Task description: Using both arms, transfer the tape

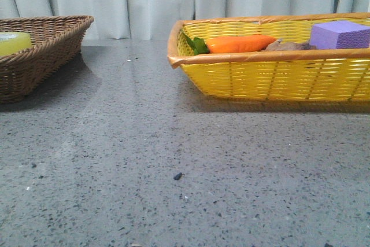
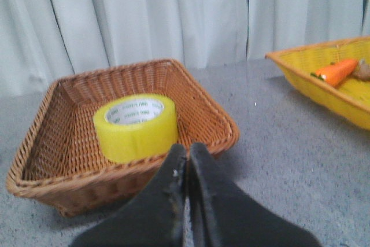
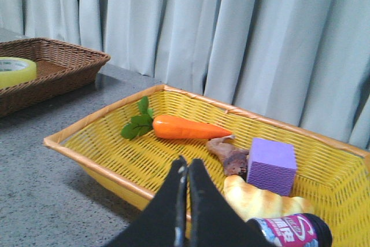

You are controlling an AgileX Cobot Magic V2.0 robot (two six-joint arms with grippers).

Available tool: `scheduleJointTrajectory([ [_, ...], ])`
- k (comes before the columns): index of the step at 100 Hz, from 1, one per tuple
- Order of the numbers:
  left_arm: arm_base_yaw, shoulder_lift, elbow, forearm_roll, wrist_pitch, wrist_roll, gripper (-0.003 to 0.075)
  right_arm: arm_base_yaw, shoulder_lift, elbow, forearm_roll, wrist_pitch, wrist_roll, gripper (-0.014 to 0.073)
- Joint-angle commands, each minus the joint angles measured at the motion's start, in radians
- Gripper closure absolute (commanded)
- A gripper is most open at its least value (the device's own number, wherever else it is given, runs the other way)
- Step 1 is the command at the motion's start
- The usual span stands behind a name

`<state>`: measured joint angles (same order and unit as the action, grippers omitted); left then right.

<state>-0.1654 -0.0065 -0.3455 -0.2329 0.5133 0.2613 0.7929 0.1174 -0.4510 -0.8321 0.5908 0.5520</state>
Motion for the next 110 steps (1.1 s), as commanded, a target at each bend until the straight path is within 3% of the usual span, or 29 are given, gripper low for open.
scheduleJointTrajectory([
  [1, 0.002, -0.01, -0.014, -0.019, -0.068, -0.001, 0.0741, -0.005, -0.002, -0.019, -0.055, -0.025, 0.009, 0.0668],
  [97, 0.002, -0.01, 0.011, -0.01, -0.085, -0.001, 0.0741, -0.005, -0.004, -0.019, -0.055, 0.003, 0.009, 0.0668],
  [110, 0.014, -0.01, 0.075, 0.066, -0.195, -0.024, 0.0741, -0.005, -0.004, -0.019, -0.055, 0.003, 0.009, 0.0668],
])
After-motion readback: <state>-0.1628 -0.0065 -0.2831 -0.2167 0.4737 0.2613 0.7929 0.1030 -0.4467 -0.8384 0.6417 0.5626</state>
